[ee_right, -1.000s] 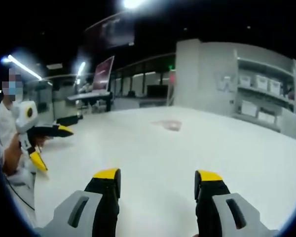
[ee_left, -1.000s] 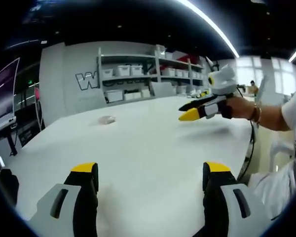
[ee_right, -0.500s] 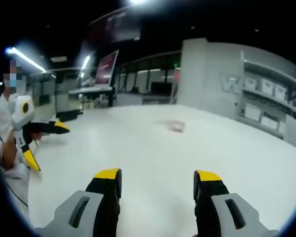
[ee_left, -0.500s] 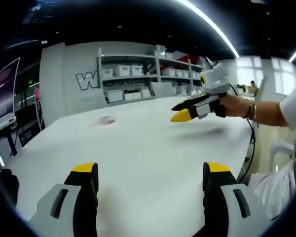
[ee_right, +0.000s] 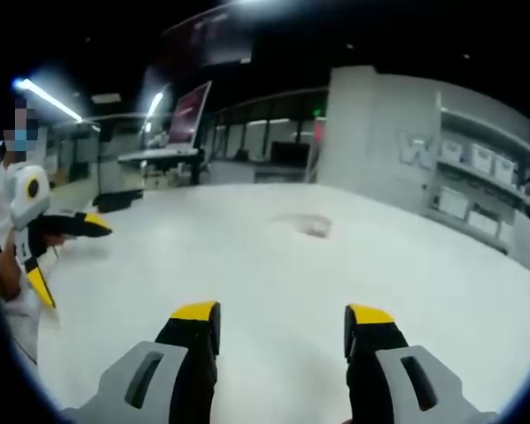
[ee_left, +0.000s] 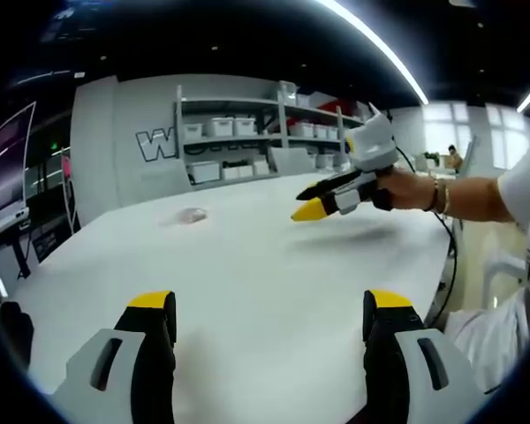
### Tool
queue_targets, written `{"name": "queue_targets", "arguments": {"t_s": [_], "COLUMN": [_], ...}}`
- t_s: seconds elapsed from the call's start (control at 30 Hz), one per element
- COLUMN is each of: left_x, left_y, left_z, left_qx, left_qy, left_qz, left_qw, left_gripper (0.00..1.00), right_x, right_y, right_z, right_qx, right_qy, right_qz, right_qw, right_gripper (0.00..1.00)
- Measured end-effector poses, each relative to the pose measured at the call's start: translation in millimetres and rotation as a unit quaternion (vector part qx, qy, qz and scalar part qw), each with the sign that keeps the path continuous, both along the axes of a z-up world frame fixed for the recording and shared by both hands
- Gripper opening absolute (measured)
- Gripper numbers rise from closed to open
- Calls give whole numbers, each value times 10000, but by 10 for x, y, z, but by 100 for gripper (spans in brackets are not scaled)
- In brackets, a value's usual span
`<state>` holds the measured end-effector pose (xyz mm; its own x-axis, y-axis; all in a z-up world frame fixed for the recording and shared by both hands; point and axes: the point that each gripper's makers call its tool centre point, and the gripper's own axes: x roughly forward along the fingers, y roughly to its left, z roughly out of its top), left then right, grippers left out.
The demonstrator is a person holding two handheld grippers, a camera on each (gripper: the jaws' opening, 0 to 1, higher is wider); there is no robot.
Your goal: Open the resealable bag by pulling the two sides of the seal apart until the entire bag opening is separated and visibly accessible.
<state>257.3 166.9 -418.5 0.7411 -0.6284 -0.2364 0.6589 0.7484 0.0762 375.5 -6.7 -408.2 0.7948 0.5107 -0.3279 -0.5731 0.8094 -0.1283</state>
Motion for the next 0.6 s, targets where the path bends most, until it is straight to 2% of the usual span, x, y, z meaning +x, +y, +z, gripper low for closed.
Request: {"name": "queue_targets", "arguments": {"t_s": [0.6], "left_x": [-22], "left_y": [-24], "left_z": [-18], "left_qx": [-15], "left_qy": [19], "left_qz": [-38], "left_qw": [10000], "left_gripper": [86], "right_x": [149], "right_y": [177], "right_z": [54], "right_qx": [-143], "right_qy": [-130], "right_qz": [91], "right_qw": [9998], "right_gripper": [50]}}
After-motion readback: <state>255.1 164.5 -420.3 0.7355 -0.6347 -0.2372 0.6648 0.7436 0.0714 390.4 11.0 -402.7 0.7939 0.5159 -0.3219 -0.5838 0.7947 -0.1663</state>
